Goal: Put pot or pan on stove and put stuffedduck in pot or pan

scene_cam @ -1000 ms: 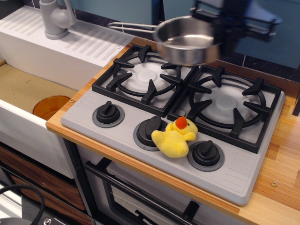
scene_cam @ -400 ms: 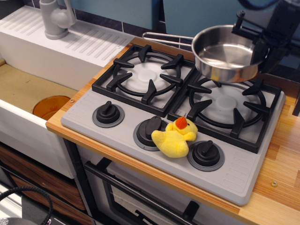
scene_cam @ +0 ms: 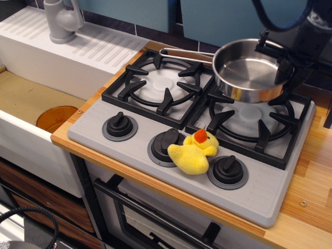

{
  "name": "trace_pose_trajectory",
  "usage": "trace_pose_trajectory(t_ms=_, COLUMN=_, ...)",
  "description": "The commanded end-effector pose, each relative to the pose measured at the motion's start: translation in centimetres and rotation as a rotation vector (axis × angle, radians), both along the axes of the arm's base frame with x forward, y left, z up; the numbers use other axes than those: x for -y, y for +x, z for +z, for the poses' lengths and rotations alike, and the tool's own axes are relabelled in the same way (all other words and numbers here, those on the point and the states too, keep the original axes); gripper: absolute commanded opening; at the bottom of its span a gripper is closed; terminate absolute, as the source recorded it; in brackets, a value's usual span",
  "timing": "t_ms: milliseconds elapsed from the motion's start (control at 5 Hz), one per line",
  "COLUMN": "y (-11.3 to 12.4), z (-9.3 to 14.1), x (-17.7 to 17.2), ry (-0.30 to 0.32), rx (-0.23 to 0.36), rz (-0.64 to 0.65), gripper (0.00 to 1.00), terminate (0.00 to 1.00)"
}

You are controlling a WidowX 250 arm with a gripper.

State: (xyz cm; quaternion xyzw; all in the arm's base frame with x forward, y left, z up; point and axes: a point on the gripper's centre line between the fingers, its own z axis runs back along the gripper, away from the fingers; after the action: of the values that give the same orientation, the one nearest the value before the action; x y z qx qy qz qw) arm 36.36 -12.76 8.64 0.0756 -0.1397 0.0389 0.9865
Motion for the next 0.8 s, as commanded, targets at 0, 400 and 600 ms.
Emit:
trace_pose_trajectory(t_ms=0, y=0.7, z=1.9, x=0.1, ry=-0.037, rx=0.034, rz=-0.007, gripper=1.0, terminate=0.0)
trace_pose_trajectory(t_ms=400, y=-0.3, z=4.3, x=-0.4, ry=-0.068, rx=-0.019, rz=-0.03, gripper=1.0, terminate=0.0)
trace_pose_trajectory(t_ms=600, y=-1.1, z=5.1, x=-2.0, ry=-0.084, rx=-0.035, rz=-0.064, gripper=1.0, terminate=0.0)
